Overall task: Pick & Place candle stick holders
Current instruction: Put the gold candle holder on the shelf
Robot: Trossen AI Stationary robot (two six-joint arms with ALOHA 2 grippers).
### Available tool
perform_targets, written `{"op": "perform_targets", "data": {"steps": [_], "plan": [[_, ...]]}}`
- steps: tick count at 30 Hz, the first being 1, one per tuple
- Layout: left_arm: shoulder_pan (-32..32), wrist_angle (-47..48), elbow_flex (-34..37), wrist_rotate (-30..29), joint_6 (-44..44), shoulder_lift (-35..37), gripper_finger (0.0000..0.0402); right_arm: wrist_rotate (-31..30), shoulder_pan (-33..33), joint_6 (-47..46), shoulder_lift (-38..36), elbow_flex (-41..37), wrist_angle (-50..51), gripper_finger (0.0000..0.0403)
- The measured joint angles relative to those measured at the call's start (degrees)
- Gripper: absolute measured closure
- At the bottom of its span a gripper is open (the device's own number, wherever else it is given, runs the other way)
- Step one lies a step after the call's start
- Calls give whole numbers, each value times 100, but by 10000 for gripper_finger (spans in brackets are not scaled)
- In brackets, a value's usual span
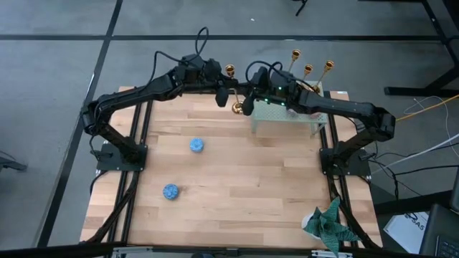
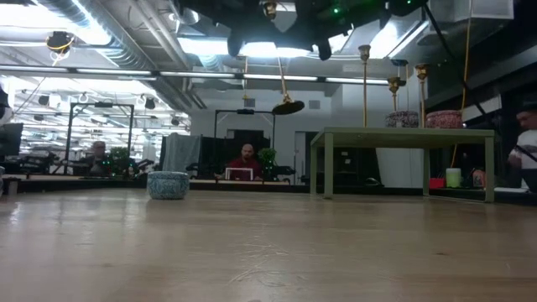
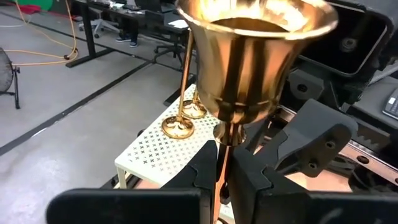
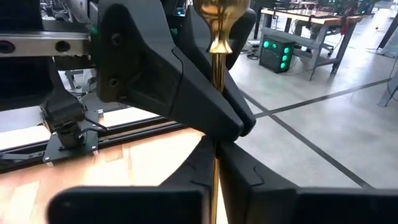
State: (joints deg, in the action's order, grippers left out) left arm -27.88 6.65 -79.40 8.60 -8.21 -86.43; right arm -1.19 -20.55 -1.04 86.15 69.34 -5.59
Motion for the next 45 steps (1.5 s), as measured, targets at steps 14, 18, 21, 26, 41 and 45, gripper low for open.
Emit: {"op": "perform_targets", "data": {"steps": [14,18,21,26,41,45], "plan": [[-116,-396,0,63,-17,4,383,251,-87,-3,0,0,105,384],[-117,-397,-2,63,-19,4,383,252,-94,-20,0,-2,97,346],[-123,-385,-1,12,-13,4,383,254,-94,-19,0,-3,90,309],[-160,-330,0,-11,-2,6,383,207,-99,-17,0,-7,76,262],[-225,-792,-1,563,43,-62,382,-223,-140,139,17,-11,-205,247],[-223,-877,-2,691,7,-95,382,-219,-142,155,44,-13,-291,253]]}}
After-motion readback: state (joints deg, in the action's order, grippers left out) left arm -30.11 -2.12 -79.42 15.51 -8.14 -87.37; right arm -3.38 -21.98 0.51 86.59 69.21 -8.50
